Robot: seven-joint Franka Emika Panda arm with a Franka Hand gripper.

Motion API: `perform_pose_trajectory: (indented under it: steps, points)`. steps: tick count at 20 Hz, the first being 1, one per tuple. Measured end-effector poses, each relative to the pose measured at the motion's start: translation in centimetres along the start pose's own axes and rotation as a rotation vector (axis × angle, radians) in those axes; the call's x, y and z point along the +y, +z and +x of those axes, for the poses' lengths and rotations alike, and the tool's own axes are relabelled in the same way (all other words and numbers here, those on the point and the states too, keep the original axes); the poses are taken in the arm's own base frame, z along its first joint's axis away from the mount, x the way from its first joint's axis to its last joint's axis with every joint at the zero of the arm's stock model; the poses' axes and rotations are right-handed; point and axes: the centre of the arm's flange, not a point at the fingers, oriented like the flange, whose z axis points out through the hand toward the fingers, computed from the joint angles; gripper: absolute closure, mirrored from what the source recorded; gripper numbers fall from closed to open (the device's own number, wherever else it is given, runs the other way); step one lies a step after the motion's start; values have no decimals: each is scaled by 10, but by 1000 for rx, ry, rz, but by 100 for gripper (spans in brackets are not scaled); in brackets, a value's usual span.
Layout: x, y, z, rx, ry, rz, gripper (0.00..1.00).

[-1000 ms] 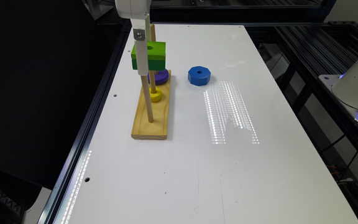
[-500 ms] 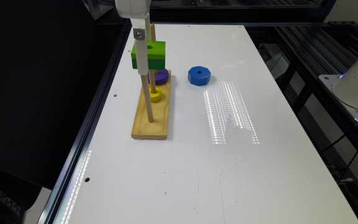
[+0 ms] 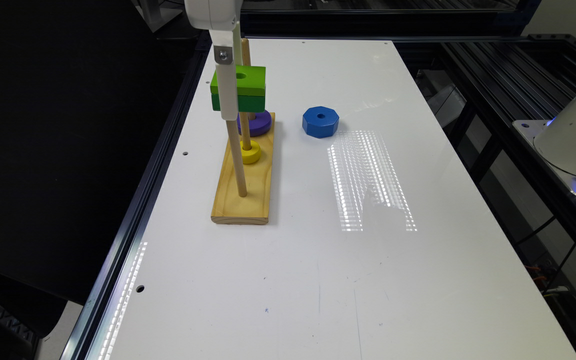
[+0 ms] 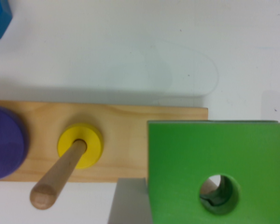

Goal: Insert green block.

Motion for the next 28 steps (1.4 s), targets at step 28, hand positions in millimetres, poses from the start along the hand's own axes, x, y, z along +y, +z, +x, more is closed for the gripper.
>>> perform_pose_trajectory:
  steps: [28]
  points:
    - [-11, 3, 7, 3, -5, 9, 100]
